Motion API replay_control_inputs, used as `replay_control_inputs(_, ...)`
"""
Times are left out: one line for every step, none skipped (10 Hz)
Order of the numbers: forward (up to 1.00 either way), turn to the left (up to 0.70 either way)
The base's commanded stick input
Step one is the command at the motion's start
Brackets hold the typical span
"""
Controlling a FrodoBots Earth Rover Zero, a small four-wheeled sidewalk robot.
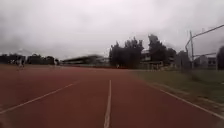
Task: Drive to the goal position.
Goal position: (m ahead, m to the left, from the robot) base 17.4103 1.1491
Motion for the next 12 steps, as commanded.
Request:
replay_control_inputs(0.7,0.0)
replay_control_inputs(0.7,0.0)
replay_control_inputs(0.7,0.0)
replay_control_inputs(0.7,0.0)
replay_control_inputs(0.7,0.0)
replay_control_inputs(0.7,0.0)
replay_control_inputs(0.7,0.0)
replay_control_inputs(0.7,0.0)
replay_control_inputs(0.7,0.0)
replay_control_inputs(0.7,0.0)
replay_control_inputs(0.7,0.0)
replay_control_inputs(0.7,0.0)
